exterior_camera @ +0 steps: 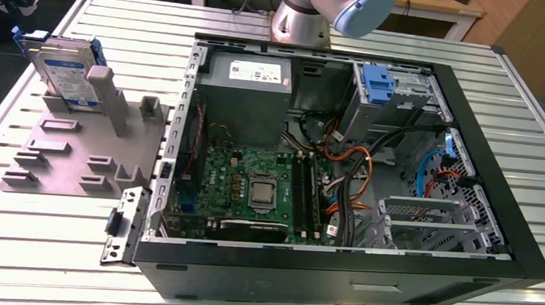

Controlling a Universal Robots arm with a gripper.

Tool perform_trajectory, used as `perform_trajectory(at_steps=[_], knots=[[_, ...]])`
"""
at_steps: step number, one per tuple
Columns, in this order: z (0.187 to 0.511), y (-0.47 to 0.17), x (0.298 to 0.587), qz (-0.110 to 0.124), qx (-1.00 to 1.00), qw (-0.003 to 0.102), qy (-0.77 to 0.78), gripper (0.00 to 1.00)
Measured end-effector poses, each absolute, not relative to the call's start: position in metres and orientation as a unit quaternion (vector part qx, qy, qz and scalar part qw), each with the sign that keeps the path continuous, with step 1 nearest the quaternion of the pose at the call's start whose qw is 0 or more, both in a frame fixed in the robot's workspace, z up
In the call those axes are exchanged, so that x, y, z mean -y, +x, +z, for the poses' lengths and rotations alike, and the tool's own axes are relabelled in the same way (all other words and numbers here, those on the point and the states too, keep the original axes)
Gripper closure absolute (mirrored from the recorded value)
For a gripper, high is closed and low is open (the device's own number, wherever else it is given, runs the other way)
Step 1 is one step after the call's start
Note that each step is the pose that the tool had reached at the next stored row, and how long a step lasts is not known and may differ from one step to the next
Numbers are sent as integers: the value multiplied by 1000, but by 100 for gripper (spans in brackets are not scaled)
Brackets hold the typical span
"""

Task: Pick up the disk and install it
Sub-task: 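Reach for the disk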

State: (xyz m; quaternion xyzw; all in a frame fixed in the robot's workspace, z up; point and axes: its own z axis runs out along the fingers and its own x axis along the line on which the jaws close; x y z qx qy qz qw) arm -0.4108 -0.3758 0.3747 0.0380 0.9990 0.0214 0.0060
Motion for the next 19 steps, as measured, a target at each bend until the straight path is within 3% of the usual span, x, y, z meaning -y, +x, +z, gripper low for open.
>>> perform_trajectory(at_steps=[19], knots=[[359, -431, 353, 22, -1000, 6, 17, 89]])
